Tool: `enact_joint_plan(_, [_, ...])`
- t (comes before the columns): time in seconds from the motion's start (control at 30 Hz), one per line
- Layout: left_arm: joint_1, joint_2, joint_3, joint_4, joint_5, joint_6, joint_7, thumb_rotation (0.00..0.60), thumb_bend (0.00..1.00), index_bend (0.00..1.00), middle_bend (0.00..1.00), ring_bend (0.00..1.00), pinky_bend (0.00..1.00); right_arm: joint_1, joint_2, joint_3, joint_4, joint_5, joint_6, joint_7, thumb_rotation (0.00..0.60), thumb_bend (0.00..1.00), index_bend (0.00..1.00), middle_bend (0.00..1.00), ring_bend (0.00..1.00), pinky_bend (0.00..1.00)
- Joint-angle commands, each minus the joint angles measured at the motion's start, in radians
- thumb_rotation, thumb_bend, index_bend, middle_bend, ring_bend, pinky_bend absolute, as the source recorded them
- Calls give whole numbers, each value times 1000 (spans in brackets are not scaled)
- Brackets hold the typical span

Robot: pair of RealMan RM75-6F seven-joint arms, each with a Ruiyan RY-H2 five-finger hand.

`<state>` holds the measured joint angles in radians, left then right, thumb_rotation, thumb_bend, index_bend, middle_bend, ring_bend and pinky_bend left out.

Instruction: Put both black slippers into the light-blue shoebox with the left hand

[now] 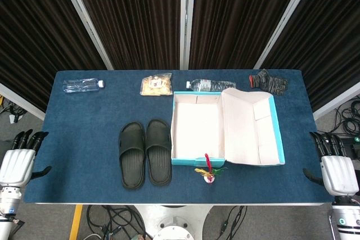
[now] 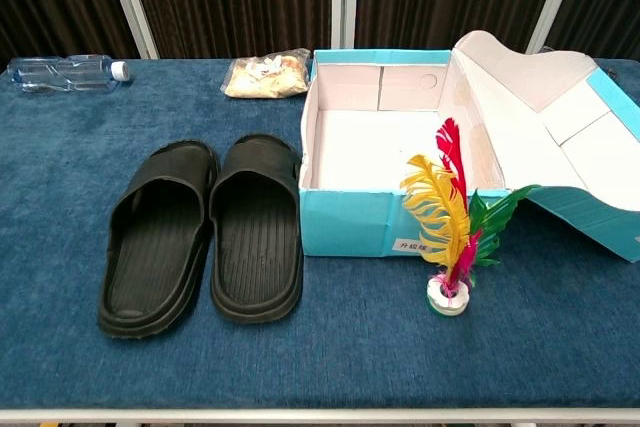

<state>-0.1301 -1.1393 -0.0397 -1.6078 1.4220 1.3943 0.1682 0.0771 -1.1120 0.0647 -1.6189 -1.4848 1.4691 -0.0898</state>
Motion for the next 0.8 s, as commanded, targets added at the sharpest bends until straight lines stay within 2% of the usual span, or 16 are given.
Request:
enact_joint_plan(0.03, [1, -6, -3, 3, 4, 11, 1, 600, 128, 111, 122, 41, 71, 1, 2, 1, -2, 0, -1, -2, 600, 60, 0, 107, 0, 32])
enact_joint_plan(0.27, [-7, -4, -12, -11, 26, 26, -2, 600, 127, 111, 122, 41, 73, 0, 5, 2, 1, -10, 9, 12, 600, 60, 0, 107, 0, 32])
enact_joint_plan(0.43, [-56, 14, -43, -37, 66, 8, -53, 600, 127, 111, 122, 47, 80, 0, 18, 8, 4, -23, 26, 22, 600, 60, 0, 106, 0, 33])
enact_joint_plan(0.53, [-112, 30, -74, -58, 67, -50, -119, 600, 127, 116, 122, 125, 118, 2, 29, 13, 4, -24, 29, 23, 600, 60, 0, 101, 0, 32])
enact_joint_plan(0.6, [-158, 45, -96, -71, 64, -102, -143, 600, 126, 123, 122, 202, 183, 4, 37, 14, 0, -22, 24, 23, 600, 59, 0, 98, 0, 33])
enact_joint_plan(0.8, [-315, 56, -157, -107, 12, -307, -205, 600, 125, 132, 137, 508, 611, 9, 50, 18, -3, -35, 30, 31, 600, 59, 0, 95, 0, 33])
